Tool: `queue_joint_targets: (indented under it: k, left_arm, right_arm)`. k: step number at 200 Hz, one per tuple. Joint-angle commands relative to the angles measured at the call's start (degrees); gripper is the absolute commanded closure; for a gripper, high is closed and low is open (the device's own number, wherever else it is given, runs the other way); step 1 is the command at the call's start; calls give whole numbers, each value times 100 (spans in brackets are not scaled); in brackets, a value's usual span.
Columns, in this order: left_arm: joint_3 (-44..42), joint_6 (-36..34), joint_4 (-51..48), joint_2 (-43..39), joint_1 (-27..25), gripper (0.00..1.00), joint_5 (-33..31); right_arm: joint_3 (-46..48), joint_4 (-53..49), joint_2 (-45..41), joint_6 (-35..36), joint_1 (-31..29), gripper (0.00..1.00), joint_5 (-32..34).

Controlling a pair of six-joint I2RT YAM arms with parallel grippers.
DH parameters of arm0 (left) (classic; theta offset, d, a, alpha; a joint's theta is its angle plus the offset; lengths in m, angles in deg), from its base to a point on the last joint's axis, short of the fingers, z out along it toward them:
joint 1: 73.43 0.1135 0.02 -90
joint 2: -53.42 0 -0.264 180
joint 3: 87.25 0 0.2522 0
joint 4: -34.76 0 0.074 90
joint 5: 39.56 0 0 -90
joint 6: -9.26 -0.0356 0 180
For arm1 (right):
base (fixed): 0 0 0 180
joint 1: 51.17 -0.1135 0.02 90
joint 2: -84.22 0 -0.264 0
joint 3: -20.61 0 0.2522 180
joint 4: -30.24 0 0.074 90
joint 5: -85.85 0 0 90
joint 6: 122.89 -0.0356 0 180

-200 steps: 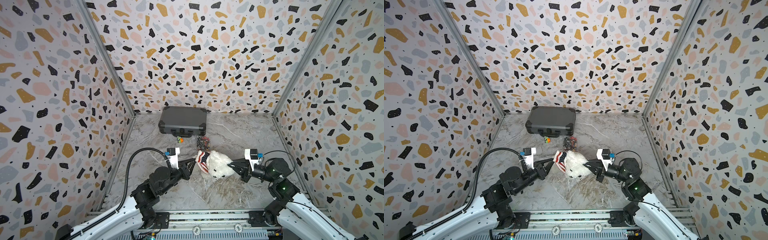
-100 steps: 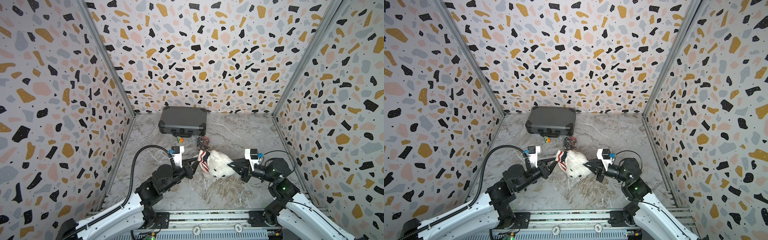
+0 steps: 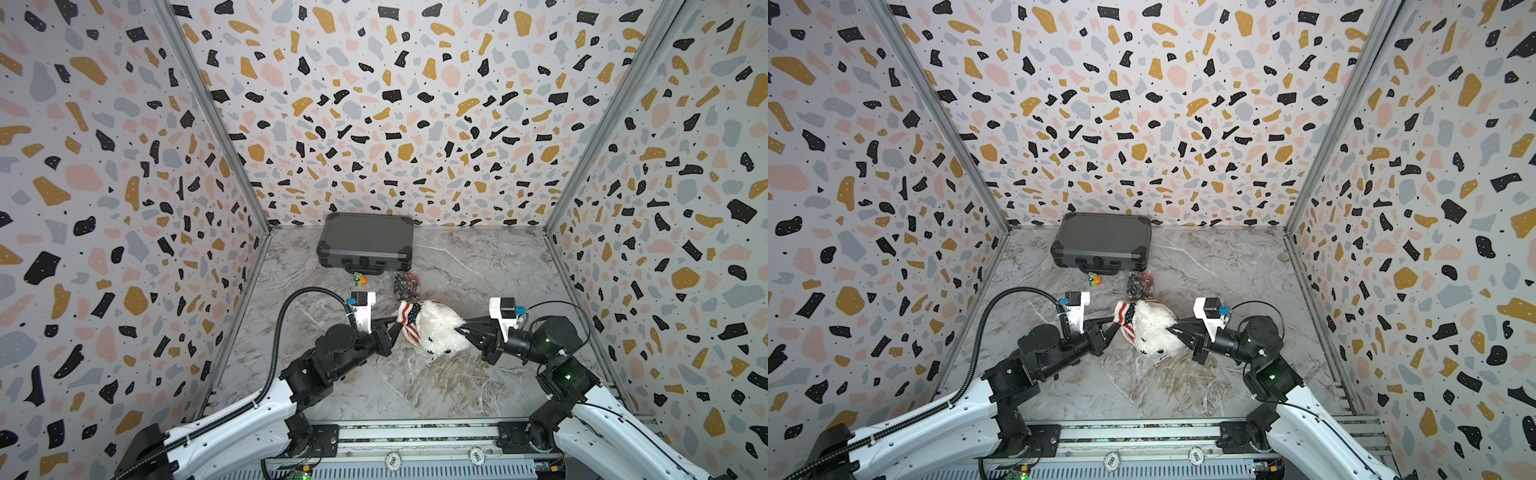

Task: Dress the teddy bear

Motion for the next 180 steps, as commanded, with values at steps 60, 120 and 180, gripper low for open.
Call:
queue_joint_targets:
  k: [60, 120, 180]
  left_arm:
    - [-26, -11, -75, -455, 23, 100, -293]
    - [-375, 162, -672, -1049, 56, 100, -789]
    - [-683, 342, -844, -1362, 165, 100, -959]
  right_arm:
    - [-108, 162, -173, 91, 11, 100, 327]
    - [16, 57, -409, 104, 23, 100, 878]
    - [94, 94, -644, 65, 30, 100, 1044]
